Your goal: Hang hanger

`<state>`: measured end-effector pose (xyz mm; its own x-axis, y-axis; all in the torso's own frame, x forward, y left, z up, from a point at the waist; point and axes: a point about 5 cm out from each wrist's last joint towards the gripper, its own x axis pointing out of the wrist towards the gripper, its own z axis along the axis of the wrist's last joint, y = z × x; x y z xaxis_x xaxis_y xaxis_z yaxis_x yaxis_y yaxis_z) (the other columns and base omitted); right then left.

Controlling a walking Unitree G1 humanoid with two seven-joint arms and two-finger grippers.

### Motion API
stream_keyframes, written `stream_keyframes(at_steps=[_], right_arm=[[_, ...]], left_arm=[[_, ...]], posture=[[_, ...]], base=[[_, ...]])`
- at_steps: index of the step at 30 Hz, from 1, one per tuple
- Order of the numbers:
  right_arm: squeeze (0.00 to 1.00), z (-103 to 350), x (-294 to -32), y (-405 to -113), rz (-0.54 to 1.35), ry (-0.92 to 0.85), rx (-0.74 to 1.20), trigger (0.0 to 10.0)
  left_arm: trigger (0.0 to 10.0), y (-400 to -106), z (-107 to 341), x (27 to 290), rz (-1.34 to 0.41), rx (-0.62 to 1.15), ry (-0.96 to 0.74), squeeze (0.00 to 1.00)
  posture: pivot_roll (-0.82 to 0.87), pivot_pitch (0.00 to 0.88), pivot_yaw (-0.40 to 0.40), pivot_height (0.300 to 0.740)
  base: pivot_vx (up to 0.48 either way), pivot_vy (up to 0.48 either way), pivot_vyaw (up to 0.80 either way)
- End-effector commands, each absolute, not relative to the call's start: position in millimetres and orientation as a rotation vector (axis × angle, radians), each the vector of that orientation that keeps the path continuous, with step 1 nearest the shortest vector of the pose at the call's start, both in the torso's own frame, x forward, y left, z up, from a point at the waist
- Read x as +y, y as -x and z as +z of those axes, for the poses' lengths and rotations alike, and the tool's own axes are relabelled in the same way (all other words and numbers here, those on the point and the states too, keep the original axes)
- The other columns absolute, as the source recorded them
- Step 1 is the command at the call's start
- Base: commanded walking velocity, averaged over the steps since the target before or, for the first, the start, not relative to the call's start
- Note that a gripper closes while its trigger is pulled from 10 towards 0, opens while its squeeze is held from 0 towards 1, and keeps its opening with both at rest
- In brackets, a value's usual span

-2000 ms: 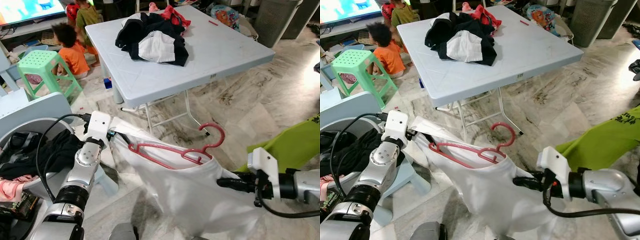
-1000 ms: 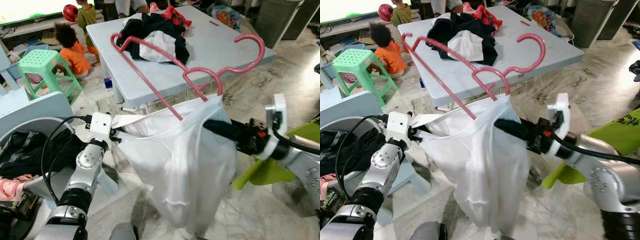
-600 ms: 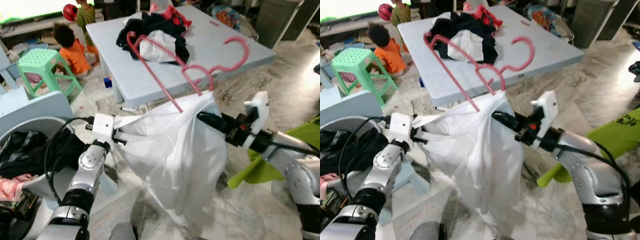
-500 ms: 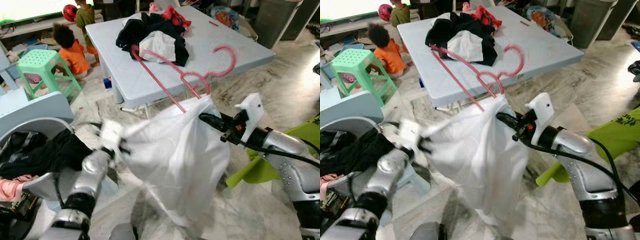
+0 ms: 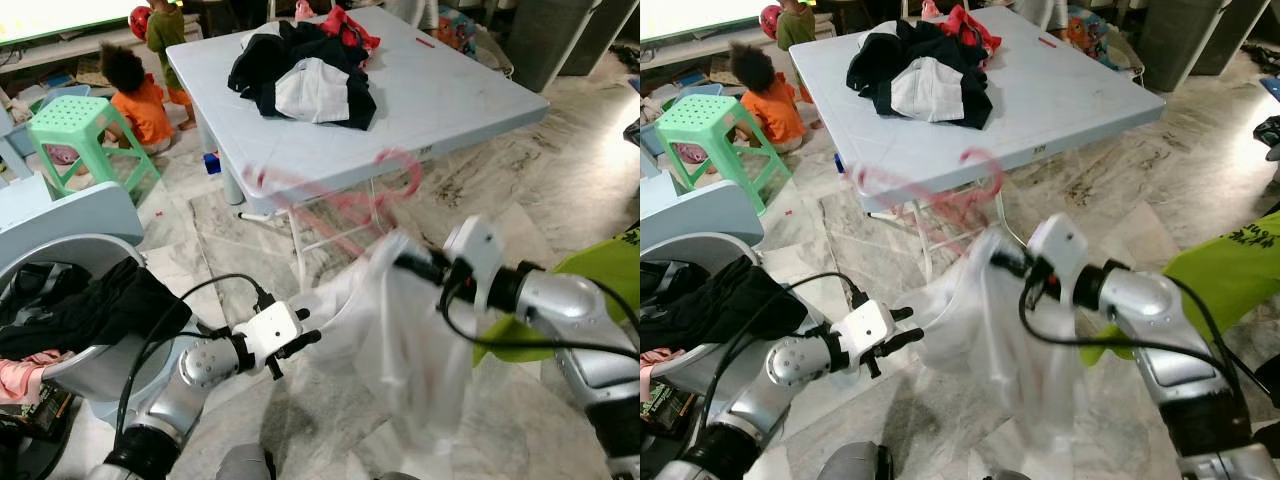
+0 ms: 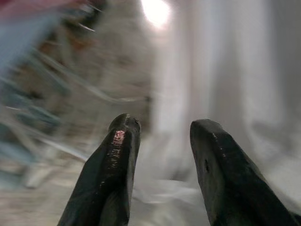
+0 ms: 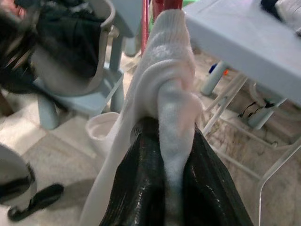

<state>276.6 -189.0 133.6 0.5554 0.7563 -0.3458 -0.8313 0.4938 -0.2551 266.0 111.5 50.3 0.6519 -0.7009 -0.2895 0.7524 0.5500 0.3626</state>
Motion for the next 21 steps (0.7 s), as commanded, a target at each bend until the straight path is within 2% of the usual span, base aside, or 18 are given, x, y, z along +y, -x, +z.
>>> stream_keyframes(at_steps=[1, 6, 16, 19, 20, 21], right_arm=[[0.0, 142, -187, -279, 0.983, 0.454, 0.134, 10.0], [0.0, 126, -189, -282, 0.944, 0.504, 0.158, 10.0], [0.0, 100, -195, -293, 0.809, 0.596, 0.188, 10.0], [0.0, 93, -193, -293, 0.814, 0.619, 0.205, 10.0], [0.0, 90, -193, -293, 0.819, 0.632, 0.21, 10.0], [0.0, 88, -192, -292, 0.83, 0.63, 0.219, 10.0]], left_arm=[[10.0, -274, 60, 119, -0.79, 0.073, -0.483, 1.0], [10.0, -275, 71, 121, -0.771, 0.057, -0.449, 1.0], [10.0, -252, 67, 100, -0.883, 0.064, -0.384, 1.0], [10.0, -253, 70, 101, -0.867, 0.05, -0.426, 1.0], [10.0, -255, 72, 101, -0.854, 0.036, -0.446, 0.77], [10.0, -258, 75, 102, -0.831, 0.012, -0.457, 0.18]], posture=[[-0.03, 0.0, 0.001, 0.74], [-0.02, 0.0, 0.006, 0.74], [-0.01, 0.0, 0.015, 0.74], [0.0, 0.0, 0.015, 0.74], [0.0, 0.0, 0.015, 0.74], [0.0, 0.0, 0.015, 0.74]], base=[[0.0, 0.0, 0.8], [0.0, 0.0, 0.8], [0.0, 0.0, 0.7], [0.0, 0.0, 0.64], [0.0, 0.0, 0.0], [0.0, 0.0, 0.0]])
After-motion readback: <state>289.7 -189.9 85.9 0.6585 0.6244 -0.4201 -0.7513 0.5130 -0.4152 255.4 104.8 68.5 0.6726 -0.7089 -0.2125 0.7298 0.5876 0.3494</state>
